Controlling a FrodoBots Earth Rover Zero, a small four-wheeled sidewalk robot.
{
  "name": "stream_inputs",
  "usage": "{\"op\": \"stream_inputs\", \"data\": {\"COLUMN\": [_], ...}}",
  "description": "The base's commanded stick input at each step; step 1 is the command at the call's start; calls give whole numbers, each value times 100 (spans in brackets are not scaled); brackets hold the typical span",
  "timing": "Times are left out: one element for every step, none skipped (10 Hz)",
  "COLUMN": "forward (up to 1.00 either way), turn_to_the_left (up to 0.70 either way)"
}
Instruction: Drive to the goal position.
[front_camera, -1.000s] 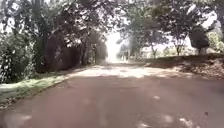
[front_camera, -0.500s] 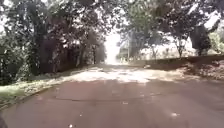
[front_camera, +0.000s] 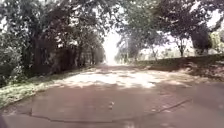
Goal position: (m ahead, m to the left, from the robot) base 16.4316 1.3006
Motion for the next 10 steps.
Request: {"op": "stream_inputs", "data": {"forward": [100,100,100,100,100,100,100,100,100,100], "turn_to_the_left": [0,0,0,0,0,0,0,0,0,0]}}
